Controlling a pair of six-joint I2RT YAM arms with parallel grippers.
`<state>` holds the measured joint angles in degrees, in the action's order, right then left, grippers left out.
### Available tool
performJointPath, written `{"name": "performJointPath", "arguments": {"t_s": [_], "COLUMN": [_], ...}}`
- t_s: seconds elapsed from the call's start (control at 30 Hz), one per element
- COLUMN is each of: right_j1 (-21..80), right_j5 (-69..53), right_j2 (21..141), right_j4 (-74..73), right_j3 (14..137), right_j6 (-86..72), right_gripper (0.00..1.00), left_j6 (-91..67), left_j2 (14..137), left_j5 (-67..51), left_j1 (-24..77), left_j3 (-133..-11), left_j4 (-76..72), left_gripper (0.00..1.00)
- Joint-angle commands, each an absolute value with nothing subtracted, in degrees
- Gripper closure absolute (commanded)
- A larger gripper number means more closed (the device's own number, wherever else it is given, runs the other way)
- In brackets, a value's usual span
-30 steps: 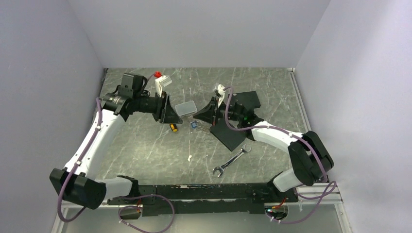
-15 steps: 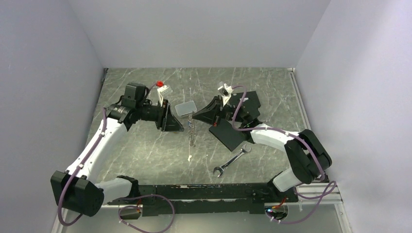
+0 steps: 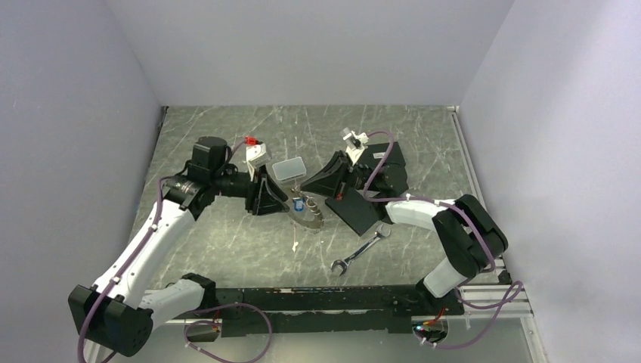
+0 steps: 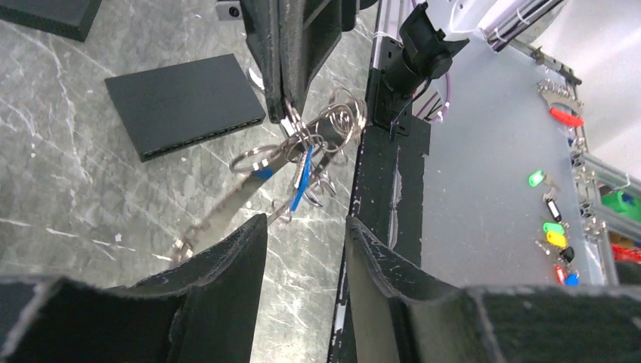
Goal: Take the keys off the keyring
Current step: Remove the key from the keyring.
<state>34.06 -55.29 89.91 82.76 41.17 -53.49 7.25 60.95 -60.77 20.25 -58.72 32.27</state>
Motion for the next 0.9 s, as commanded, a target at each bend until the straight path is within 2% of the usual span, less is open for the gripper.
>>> {"name": "performJointPath", "arguments": {"t_s": [0.0,0.27,0.53,0.87], "right_j1": [34.0,35.0,35.7,36.0], "right_j5": [-57.1,-59.1,-59.7,-59.7], "right_j2": [90.0,89.1,89.2,89.0], "right_j4": [96.8,98.0,98.1,98.1], "right_j3": [41.4,41.9,42.4,42.5], "right_j6": [-59.9,-61.6,-62.2,-62.2], "right_gripper": [1.00,1.00,1.00,1.00], "left_j6": [10.3,9.0,7.5,4.4], "left_j2": [59.8,59.3,58.9,58.1], "left_j5": [-62.5,-60.6,-57.7,-54.2], "left_j1": [22.1,28.0,29.2,29.4], "left_j3": [-58.5,-57.6,-55.7,-52.1], "left_j4": [29.0,25.9,22.8,19.5], "left_gripper": [0.54,0.55,0.60,0.61]}}
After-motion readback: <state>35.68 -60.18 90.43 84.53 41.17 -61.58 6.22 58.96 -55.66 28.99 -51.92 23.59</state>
